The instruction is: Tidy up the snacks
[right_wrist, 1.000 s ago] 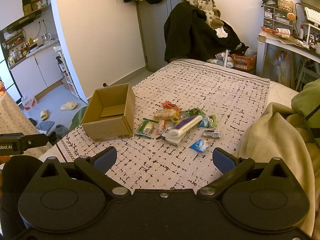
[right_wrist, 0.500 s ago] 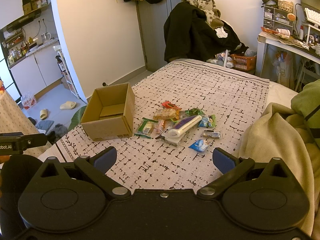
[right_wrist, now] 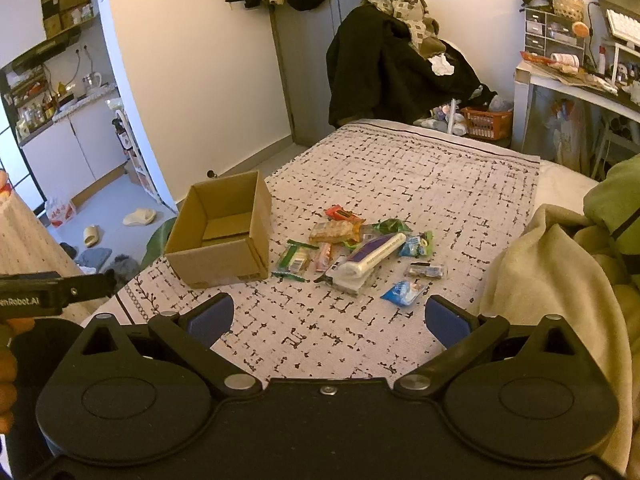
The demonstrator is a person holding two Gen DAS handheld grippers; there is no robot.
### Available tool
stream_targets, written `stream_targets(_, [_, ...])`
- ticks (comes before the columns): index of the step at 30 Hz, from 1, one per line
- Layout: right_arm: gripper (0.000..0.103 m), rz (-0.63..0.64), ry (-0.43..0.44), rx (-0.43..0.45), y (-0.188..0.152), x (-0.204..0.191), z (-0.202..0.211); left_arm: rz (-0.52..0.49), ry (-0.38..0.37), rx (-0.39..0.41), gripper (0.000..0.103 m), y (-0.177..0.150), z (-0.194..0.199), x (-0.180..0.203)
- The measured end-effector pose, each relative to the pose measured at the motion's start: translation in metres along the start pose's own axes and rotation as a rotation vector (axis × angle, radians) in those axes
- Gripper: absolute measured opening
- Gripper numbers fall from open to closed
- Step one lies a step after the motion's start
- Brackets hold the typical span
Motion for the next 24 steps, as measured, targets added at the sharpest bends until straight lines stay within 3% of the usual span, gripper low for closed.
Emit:
stream_targets(13, [0.103, -0.091, -0.004, -0.019, 0.012, 0.012, -0.01, -0.014, -0.04, -0.037, 0.102, 0.005, -0.027, 0.023])
stream_targets(24, [0.103, -0.096, -0.038, -0.066, 0.023, 0.022, -0.033, -0.017, -0.072, -0.078, 0.102, 0.006, -0.058, 0.042])
Point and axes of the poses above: each gripper's, at about its wrist camera, not at the fingertips, and z roughly against the way its jaws point, x to its right, y to its top, the point moved 9 cm from there along -z, roughly the way its jaws point, and after that the axes turned 4 degrees about y, right-handed, at the moved point
